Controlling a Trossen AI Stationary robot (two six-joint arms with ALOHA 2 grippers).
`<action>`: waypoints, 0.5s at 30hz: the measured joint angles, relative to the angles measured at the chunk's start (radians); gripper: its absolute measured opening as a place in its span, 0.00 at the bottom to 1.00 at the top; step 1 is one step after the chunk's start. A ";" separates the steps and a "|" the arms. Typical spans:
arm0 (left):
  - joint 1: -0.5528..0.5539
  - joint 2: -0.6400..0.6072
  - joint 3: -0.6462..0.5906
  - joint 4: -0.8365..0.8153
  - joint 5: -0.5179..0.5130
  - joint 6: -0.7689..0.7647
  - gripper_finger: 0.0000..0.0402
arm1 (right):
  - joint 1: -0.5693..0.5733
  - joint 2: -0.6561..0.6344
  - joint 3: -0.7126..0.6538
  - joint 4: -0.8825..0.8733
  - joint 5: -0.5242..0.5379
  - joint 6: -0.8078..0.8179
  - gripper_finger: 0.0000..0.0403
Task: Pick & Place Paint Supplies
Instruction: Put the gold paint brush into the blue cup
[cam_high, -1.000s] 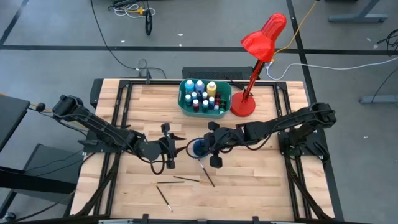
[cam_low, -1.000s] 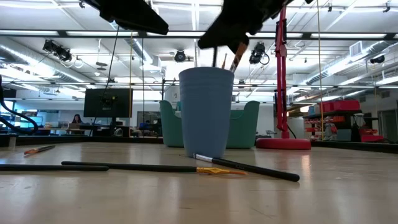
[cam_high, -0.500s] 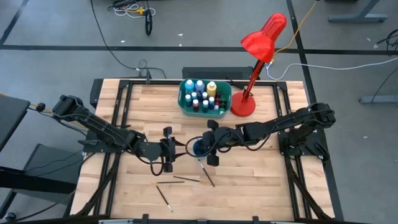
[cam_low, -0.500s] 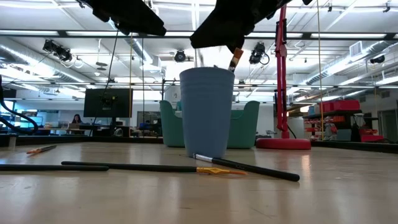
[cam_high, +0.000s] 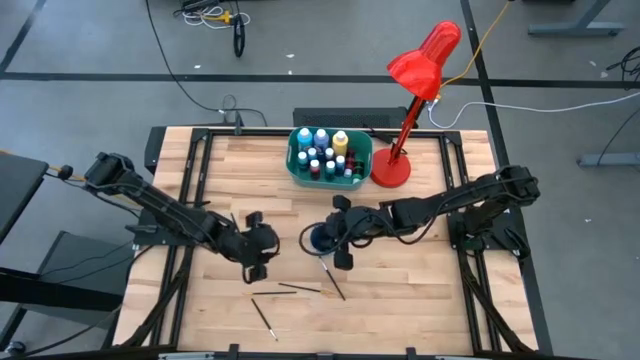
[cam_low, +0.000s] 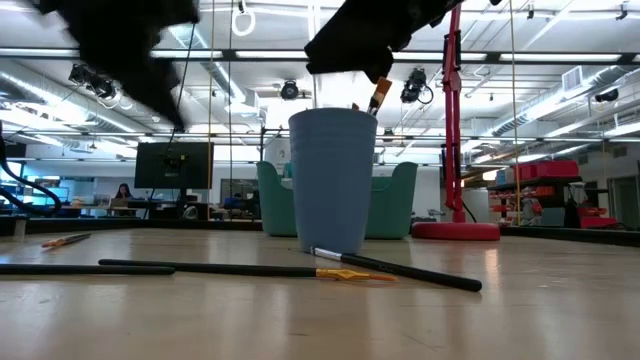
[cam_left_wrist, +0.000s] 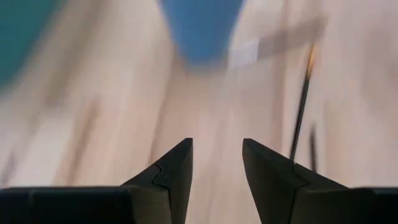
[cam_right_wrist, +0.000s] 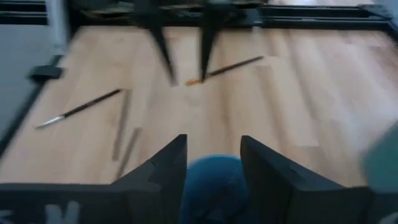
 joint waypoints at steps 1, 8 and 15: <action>-0.008 0.000 0.000 -0.066 0.027 -0.012 0.37 | 0.007 0.000 0.000 0.007 -0.026 0.000 0.38; -0.057 0.007 0.000 -0.385 0.135 0.136 0.35 | 0.056 -0.001 0.000 0.069 -0.196 0.002 0.36; -0.068 0.015 -0.064 -0.338 0.131 0.414 0.35 | 0.092 -0.001 0.000 0.079 -0.196 0.000 0.36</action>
